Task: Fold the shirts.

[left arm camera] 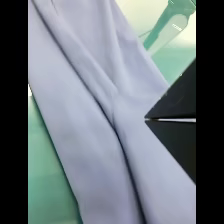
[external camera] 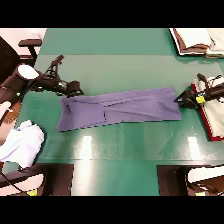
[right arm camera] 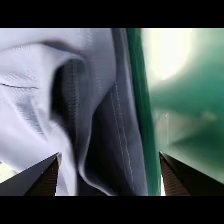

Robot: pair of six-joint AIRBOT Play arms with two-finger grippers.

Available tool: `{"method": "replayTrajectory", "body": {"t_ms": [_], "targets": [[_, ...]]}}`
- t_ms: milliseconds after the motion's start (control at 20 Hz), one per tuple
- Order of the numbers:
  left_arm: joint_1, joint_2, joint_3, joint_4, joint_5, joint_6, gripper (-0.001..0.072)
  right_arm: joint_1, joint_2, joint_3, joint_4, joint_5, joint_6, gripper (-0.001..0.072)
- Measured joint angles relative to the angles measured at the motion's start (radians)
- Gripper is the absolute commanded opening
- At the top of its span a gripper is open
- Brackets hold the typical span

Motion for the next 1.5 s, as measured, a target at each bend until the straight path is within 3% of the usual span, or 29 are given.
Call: {"method": "replayTrajectory", "body": {"t_ms": [100, 150, 200, 250, 500, 900, 1500], "targets": [[-0.055, -0.003, 0.001, -0.001, 0.048, -0.015, 0.0023, 0.028, -0.034, 0.009, 0.013, 0.009, -0.010, 0.0380], [-0.082, -0.009, 0.004, -0.001, 0.069, -0.025, 0.0023, 0.043, -0.046, 0.016, 0.006, 0.007, -0.011, 0.0171], [-0.104, -0.020, 0.011, -0.001, 0.087, -0.032, 0.0023, 0.059, -0.057, 0.023, -0.002, 0.004, -0.014, 0.0046], [-0.128, -0.039, 0.022, -0.001, 0.099, -0.039, 0.0023, 0.072, -0.063, 0.032, -0.006, -0.001, -0.015, 0.0013], [-0.242, -0.197, 0.142, -0.003, 0.117, -0.055, 0.0023, 0.113, -0.003, 0.100, 0.020, 0.028, -0.016, 0.0012], [-0.393, -0.491, 0.391, -0.001, 0.059, -0.077, 0.0023, 0.250, 0.220, 0.300, 0.175, 0.041, 0.093, 0.0012], [-0.414, -0.558, 0.462, 0.007, 0.101, -0.100, 0.0023, 0.582, 0.274, 0.454, 0.216, -0.023, 0.183, 0.0012]]}}
